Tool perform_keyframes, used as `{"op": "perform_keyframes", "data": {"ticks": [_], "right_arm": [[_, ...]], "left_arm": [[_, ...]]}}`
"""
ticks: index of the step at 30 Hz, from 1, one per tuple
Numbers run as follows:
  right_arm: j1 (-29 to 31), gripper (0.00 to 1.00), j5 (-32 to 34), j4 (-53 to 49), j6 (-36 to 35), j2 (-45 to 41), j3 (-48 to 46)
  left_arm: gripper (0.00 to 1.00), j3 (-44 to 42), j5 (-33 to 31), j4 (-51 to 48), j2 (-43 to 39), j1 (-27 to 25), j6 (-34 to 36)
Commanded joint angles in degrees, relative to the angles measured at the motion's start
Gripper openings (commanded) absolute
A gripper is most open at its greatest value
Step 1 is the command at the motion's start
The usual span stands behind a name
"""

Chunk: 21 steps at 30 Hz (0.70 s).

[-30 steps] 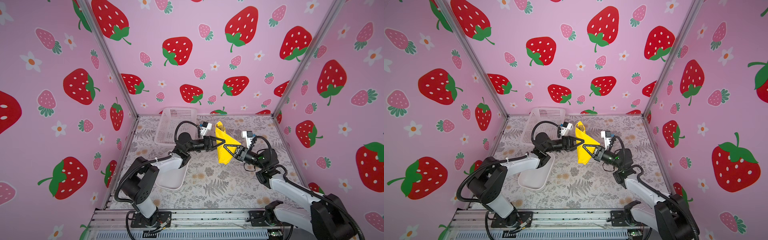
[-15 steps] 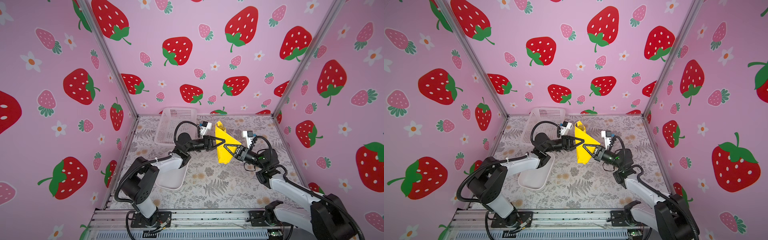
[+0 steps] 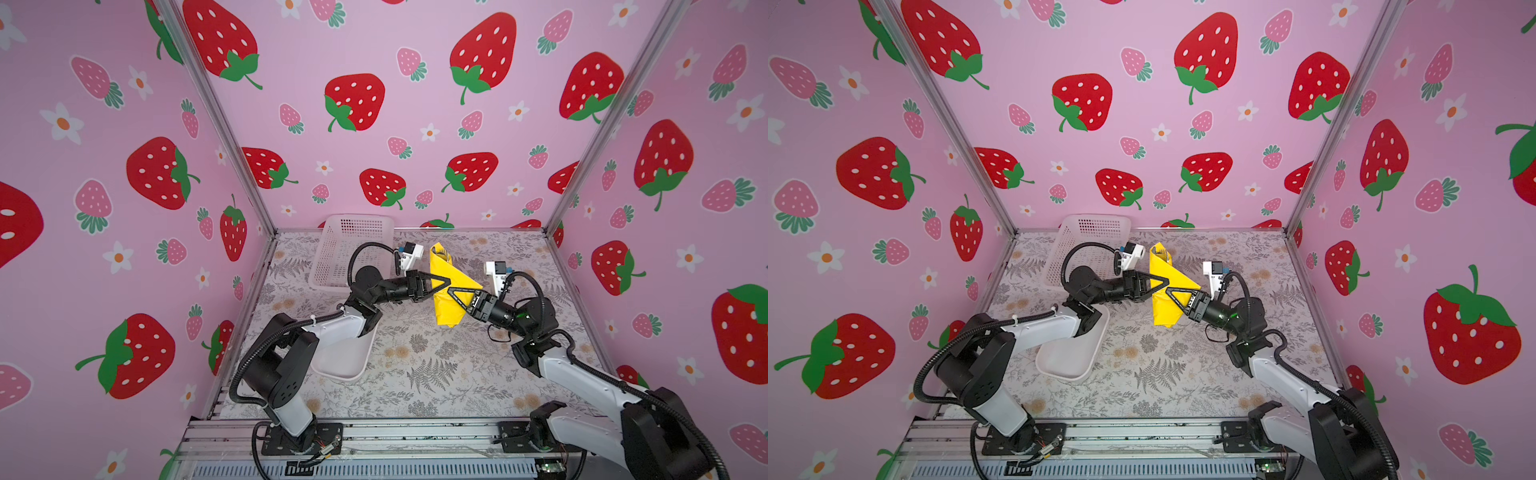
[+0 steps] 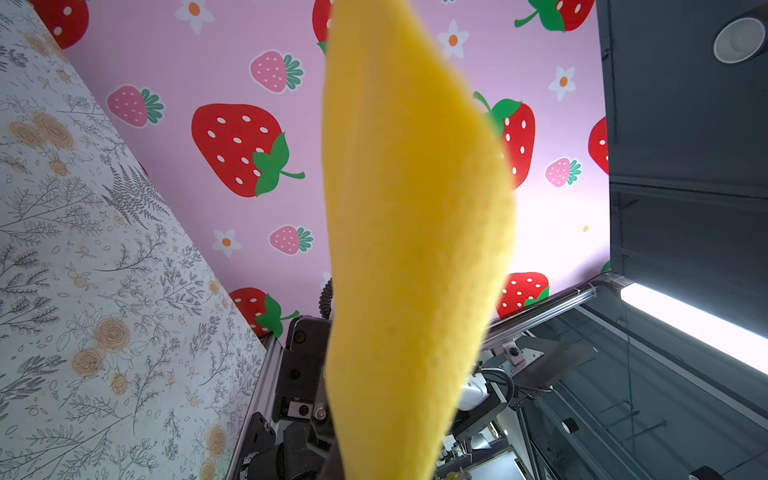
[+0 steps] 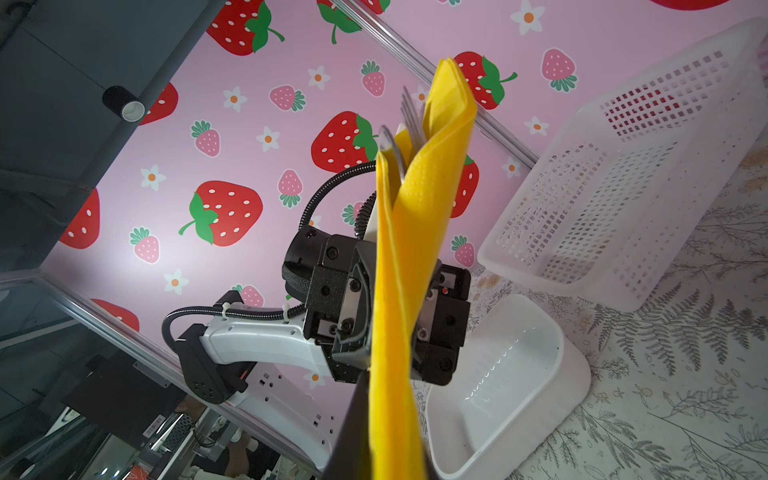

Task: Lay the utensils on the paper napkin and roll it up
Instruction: 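Grasp the top of the upright bundle with the left gripper, then open the right gripper and draw it back while the left gripper holds the bundle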

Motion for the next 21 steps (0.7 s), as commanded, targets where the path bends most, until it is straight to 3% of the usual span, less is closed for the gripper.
{"op": "perform_keyframes", "data": {"ticks": [1, 10, 21], "right_arm": [[-0.17, 0.09, 0.29, 2.92, 0.21, -0.06, 1.78], [-0.42, 0.13, 0.32, 2.19, 0.13, -0.10, 2.03], [-1.22, 0.33, 3.30, -6.50, -3.40, -3.40, 1.87]], "left_arm": [[0.10, 2.31, 0.13, 4.37, 0.34, -0.17, -1.32], [0.08, 1.81, -0.16, 4.04, -0.08, -0.13, 0.19], [0.07, 0.14, -2.04, 0.97, -2.24, 1.26, 3.97]]}}
